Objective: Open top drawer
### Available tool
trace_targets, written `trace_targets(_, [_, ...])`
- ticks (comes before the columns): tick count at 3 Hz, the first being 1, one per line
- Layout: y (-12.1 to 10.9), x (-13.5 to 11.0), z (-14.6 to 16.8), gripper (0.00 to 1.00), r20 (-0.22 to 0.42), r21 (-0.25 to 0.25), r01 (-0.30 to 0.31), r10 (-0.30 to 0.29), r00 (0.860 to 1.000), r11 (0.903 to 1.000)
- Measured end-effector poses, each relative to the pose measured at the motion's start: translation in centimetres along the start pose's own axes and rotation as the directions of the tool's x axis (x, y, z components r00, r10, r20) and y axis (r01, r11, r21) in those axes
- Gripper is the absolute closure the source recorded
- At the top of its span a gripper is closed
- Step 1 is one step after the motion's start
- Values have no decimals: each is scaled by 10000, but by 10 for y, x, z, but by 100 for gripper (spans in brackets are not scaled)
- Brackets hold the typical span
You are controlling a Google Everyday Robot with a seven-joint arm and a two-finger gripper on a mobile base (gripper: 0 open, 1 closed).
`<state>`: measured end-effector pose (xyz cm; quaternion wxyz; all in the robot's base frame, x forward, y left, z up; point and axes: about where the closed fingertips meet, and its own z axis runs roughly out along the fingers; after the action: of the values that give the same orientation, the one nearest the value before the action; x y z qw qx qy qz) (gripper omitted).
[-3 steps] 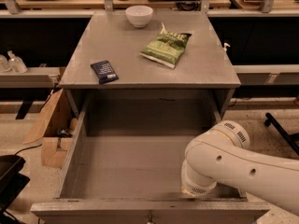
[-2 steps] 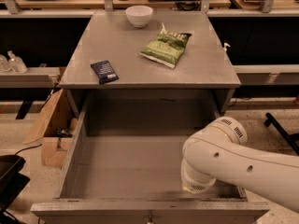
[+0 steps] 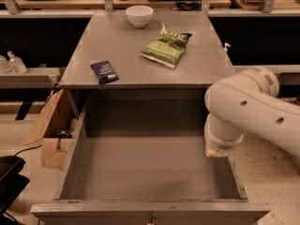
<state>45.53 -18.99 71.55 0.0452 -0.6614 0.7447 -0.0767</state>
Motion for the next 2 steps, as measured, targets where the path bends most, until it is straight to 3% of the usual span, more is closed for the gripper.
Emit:
trace_targets(1, [-34, 36, -71, 100, -427, 417, 761, -743, 9963, 9962])
trace_targets(2, [-37, 65, -133, 100, -650, 1194, 1261, -1190, 9908, 9848])
